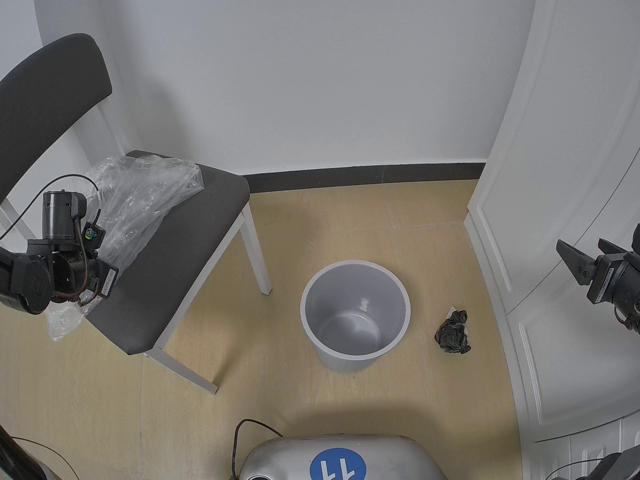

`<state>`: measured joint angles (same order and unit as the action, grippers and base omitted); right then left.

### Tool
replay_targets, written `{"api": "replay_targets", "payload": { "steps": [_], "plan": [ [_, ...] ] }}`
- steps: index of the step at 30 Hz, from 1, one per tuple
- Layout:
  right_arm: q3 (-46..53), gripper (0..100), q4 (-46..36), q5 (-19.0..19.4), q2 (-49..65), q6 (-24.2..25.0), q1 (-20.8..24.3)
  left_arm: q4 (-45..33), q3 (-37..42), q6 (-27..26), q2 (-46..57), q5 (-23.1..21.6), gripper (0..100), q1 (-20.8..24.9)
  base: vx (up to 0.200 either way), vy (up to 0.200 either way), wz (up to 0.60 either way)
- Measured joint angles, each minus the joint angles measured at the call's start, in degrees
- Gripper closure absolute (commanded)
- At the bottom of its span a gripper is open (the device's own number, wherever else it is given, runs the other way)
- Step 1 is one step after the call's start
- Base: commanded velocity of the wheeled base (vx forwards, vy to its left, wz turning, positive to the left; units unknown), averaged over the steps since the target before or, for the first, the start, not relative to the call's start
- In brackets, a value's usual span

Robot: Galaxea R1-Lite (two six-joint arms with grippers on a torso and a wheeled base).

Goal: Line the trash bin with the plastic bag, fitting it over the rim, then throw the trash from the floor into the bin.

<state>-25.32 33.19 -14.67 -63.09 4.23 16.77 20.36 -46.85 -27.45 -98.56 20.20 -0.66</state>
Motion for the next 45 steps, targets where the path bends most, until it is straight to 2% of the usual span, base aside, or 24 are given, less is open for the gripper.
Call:
{"api": "replay_targets", "payload": {
  "steps": [12, 19, 31, 36, 37, 45],
  "plan": [
    [0.1, 0, 0.3, 0.1, -0.4, 0.0, 0.7, -0.3, 1.5, 0.5, 6.5, -0.1, 100, 4.5, 0.0, 0.0, 0.0],
    [1.0, 0, 0.7, -0.1, -1.2, 0.0, 4.3, -2.6, 2.3, 0.8, 10.3, 0.0, 100, 8.0, 0.0, 0.0, 0.0],
    [2.0, 0, 0.1, -0.1, -1.1, -0.1, 6.2, -2.4, 6.3, 5.9, 6.2, -0.1, 100, 8.4, 0.0, 0.0, 0.0],
    [2.2, 0, 0.1, -0.1, -1.0, -0.1, 6.2, 0.4, 6.6, 7.2, 3.9, -0.1, 100, 8.4, 0.0, 0.0, 0.0],
    [2.2, 0, 0.1, -0.1, -0.9, -0.1, 6.2, 0.7, 6.8, 7.3, 3.5, -0.1, 0, 8.4, 0.0, 0.0, 0.0],
    [2.2, 0, 0.2, -0.1, -0.8, -0.1, 6.1, 1.0, 6.8, 7.1, 3.3, 0.0, 0, 8.3, 0.0, 0.0, 0.0]
  ]
}}
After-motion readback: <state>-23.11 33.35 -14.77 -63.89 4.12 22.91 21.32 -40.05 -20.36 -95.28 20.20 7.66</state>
